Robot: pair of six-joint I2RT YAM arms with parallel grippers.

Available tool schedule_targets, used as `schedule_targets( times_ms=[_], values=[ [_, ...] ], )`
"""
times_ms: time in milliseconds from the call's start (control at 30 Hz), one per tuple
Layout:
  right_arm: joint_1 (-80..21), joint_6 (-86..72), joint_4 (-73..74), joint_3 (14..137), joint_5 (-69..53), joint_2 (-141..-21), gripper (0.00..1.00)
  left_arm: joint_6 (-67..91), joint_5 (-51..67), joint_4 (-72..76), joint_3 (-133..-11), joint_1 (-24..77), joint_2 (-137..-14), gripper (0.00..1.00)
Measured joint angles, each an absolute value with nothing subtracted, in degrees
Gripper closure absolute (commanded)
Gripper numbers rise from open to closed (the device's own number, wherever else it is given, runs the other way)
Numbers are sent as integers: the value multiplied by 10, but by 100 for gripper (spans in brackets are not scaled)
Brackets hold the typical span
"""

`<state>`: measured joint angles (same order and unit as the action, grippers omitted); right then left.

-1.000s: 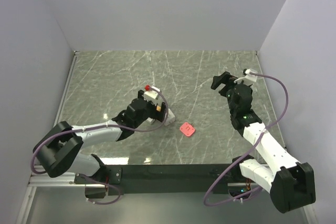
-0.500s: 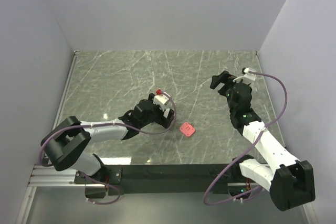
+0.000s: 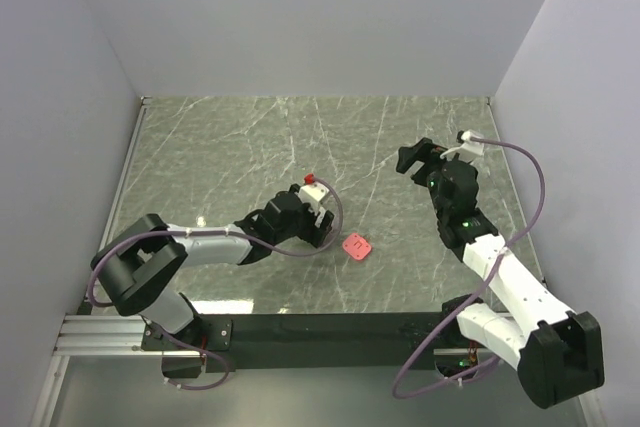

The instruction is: Insert the plug

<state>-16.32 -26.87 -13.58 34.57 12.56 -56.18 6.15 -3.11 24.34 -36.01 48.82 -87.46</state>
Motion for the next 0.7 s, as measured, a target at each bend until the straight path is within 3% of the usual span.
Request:
schedule_targets(
  times_ms=[400, 533, 700],
  values=[
    [-212, -301, -84, 344, 138, -522, 12, 100, -79, 231, -401, 494, -929, 51],
    [-246, -319, -56, 344, 147, -530, 14, 118, -120, 198, -441, 495, -952, 72],
    [-291, -344, -3, 349, 178, -565, 15, 161, -193, 172, -485, 495, -983, 78]
  ],
)
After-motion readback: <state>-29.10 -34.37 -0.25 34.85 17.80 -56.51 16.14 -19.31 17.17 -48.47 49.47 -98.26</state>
